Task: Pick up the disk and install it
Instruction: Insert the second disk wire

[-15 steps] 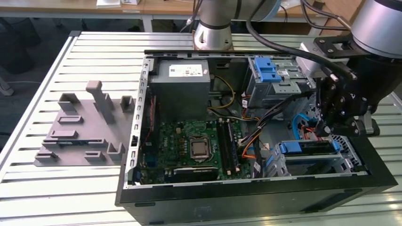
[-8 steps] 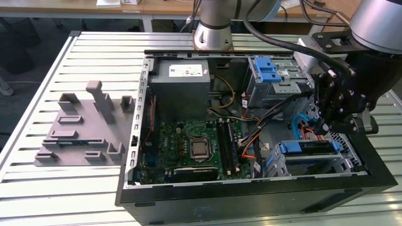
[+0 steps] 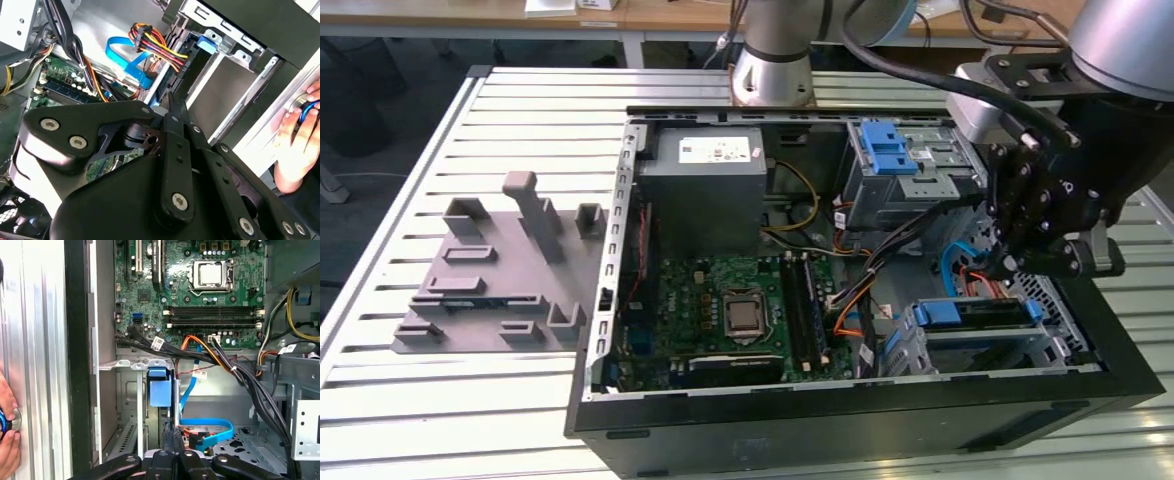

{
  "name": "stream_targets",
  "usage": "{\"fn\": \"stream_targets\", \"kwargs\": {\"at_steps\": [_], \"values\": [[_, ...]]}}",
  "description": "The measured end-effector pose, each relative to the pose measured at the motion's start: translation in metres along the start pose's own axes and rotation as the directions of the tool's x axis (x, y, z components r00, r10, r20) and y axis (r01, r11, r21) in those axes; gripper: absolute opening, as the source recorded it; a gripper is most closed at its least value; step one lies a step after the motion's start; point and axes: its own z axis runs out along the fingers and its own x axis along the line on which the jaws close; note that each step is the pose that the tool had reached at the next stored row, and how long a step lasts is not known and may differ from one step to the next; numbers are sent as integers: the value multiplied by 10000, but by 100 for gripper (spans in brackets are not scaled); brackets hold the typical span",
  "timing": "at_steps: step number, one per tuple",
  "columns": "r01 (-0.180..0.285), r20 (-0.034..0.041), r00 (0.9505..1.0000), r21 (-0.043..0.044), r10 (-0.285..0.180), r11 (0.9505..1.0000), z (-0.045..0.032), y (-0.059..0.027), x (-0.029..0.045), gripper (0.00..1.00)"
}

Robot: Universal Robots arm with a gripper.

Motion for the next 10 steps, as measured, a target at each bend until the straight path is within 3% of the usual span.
{"fn": "stream_targets", "kwargs": {"at_steps": [6,10], "values": [[5,2,10000,-104,-4,9999,-2,-16,-92,11],[11,-9,10000,-320,-12,9995,-2,-42,-128,11]]}}
